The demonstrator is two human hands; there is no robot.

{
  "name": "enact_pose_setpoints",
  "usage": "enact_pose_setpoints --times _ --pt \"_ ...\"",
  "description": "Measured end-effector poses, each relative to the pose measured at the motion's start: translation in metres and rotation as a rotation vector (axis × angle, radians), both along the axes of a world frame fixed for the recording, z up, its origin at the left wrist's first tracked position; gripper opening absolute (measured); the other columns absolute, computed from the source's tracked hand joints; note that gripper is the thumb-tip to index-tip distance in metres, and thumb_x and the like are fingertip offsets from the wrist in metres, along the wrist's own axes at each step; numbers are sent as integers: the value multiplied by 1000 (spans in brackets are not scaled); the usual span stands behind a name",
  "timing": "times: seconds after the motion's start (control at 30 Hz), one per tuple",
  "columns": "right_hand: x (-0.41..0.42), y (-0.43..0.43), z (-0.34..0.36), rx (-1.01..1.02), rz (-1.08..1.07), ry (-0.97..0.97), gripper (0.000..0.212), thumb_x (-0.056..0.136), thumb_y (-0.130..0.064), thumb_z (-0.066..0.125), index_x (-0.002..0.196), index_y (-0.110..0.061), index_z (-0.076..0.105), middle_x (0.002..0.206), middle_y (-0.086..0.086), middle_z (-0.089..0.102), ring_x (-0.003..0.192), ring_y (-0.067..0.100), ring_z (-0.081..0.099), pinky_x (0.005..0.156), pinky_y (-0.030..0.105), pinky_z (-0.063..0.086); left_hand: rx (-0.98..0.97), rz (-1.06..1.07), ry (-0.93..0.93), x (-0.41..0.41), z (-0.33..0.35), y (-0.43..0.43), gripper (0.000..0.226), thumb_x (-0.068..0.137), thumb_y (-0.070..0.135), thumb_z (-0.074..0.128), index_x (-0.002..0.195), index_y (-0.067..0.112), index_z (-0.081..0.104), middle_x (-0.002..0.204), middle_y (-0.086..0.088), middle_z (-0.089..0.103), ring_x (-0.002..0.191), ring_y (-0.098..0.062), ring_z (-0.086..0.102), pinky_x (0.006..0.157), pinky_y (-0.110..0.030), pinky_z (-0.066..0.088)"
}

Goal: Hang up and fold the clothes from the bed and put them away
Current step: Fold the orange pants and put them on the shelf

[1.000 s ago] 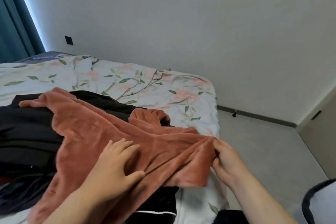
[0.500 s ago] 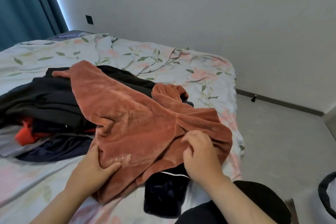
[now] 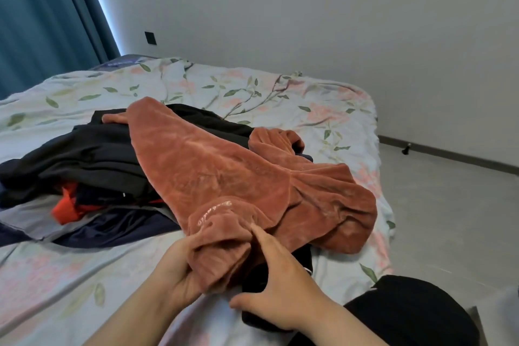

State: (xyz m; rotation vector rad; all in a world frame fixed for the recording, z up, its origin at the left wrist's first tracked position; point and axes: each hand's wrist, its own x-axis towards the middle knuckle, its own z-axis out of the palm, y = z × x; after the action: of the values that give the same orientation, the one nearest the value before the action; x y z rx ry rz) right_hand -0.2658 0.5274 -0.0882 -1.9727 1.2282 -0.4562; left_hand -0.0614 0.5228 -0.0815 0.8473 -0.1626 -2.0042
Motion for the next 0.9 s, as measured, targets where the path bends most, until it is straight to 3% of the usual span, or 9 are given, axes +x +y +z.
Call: enact_pose_setpoints --times 0.07,0.17,0.23,0.3,0.37,0.5,0.6,0.77,0.9 --pt "-5 1 1 13 -77 -26 125 52 -77 75 148 -59 -3 152 -37 18 137 -9 23 115 25 29 -155 21 156 -17 17 -5 45 106 10 36 132 -27 31 138 -38 44 133 -42 43 122 -36 7" --pt "-5 2 2 15 -117 -89 114 56 -74 76 150 -54 14 151 -31 32 138 -8 33 114 28 36 -80 123 154 -25 31 -16 66 45 -18 89 104 -28 61 116 -40 61 103 -49 66 91 -50 54" --pt "-3 0 6 12 -184 -228 94 63 -68 76 143 -60 27 140 -32 44 128 -9 45 107 26 44 -62 155 82 -29 37 -21 67 51 -11 86 112 -23 60 122 -30 60 111 -37 64 87 -51 54" --pt "-3 -4 15 -35 -281 -367 81 69 -63 73 134 -72 26 135 -33 47 119 -7 53 97 18 47 -78 139 -69 -31 40 -25 49 75 5 64 117 -19 56 107 -25 62 101 -25 65 88 -45 55" --pt "-6 -10 26 -121 -333 -393 77 73 -65 67 133 -76 20 137 -43 36 122 -13 46 93 5 40 -96 72 -241 -30 41 -23 45 88 18 54 122 -10 61 111 -27 64 105 -36 64 98 -49 51" --pt "-15 -31 48 -194 -339 -445 39 82 -44 66 120 -45 61 119 -30 60 112 -8 56 90 6 41 -374 -162 -491 -29 55 -16 50 96 50 44 117 15 73 119 -19 69 109 -31 68 81 -42 57" --pt "-21 -43 56 -77 -390 -588 16 92 -14 66 85 -27 72 84 -10 74 78 0 67 70 11 48 -682 -217 -792 -36 58 -17 28 100 27 53 123 20 68 123 -3 69 113 -3 64 99 -38 50" --pt "-33 -53 62 173 -617 -837 20 99 -11 56 82 -9 66 77 8 68 72 21 64 66 37 55 -1055 -356 -1280 -45 35 -19 101 54 38 88 140 55 37 136 29 52 127 4 50 100 -15 44" --pt "-44 -60 72 392 -736 -1227 19 103 -9 47 104 1 63 94 21 74 84 30 74 60 38 59 -1130 -266 -1631 -56 0 -29 89 56 46 81 137 39 45 117 24 59 109 -5 59 88 -29 50"
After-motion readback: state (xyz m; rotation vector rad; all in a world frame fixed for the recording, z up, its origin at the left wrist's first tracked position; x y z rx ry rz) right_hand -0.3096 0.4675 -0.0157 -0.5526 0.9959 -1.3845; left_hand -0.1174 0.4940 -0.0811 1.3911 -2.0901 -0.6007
